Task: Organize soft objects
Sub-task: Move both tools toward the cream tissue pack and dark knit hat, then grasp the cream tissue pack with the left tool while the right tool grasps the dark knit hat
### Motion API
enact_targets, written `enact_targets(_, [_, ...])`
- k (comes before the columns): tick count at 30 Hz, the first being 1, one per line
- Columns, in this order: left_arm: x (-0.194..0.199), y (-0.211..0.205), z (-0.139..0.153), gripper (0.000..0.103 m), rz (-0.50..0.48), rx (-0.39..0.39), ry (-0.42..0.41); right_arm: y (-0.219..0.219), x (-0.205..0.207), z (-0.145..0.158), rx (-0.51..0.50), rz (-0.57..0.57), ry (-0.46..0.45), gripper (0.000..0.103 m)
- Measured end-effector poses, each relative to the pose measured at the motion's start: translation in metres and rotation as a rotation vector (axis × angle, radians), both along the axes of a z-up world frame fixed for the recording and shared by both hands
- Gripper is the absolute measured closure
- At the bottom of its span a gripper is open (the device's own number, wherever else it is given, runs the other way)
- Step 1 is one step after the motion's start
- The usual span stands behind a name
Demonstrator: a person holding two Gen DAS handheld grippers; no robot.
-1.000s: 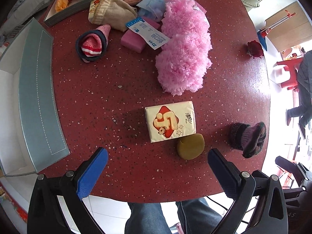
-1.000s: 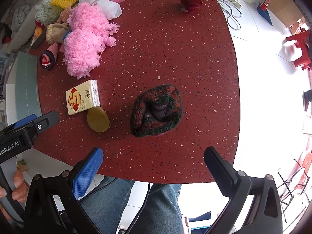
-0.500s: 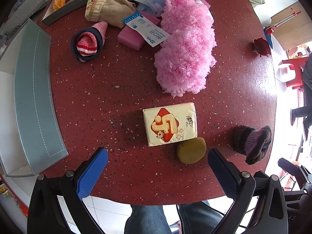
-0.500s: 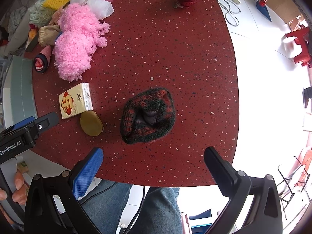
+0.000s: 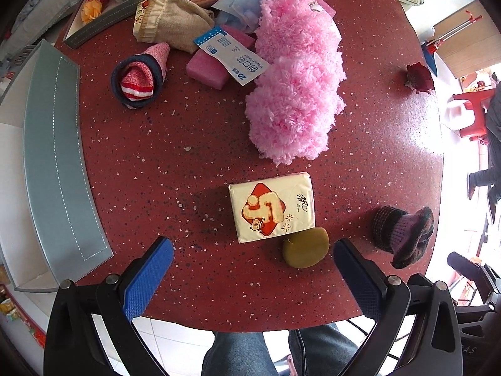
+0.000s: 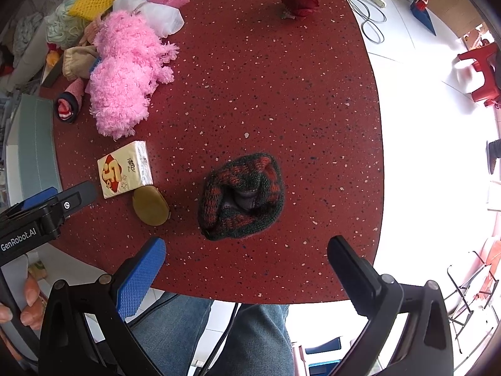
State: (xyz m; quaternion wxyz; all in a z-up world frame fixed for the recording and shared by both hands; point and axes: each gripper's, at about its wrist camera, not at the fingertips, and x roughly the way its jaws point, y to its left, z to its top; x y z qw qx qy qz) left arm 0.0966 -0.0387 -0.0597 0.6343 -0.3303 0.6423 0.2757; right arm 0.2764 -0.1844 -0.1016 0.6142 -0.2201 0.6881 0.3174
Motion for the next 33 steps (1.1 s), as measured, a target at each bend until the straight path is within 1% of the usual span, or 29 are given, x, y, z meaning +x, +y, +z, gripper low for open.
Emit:
enact_targets(9, [0.002,0.006,0.001,0.000,0.009,-0.008,0.009,-0.001,0.004,0.003,0.003,-0.005,0.002,0.000])
enact_targets(15, [0.002,0.004,-0.005,0.000,0.005,-0.005,0.014,-0.003,0.006,0.002,-0.005,-0.005,0.002,0.000])
enact_targets(18, [0.005,0.003,-0.009,0.000,0.003,0.003,0.021,-0.003,0.007,0.000,-0.006,-0.007,0.000,0.000])
enact_targets(23, [0.006,0.001,-0.022,0.000,0.030,0.004,0.033,-0.004,0.012,-0.004,-0.002,-0.019,-0.003,0.000])
enact_targets(27, [0.007,0.003,-0.028,0.000,0.050,0.005,0.034,-0.001,0.014,-0.009,-0.008,-0.006,-0.024,0.000])
enact_targets(33, [0.017,0.003,-0.036,0.000,0.056,0.030,0.041,0.011,0.015,-0.016,-0.007,0.021,-0.046,0.000])
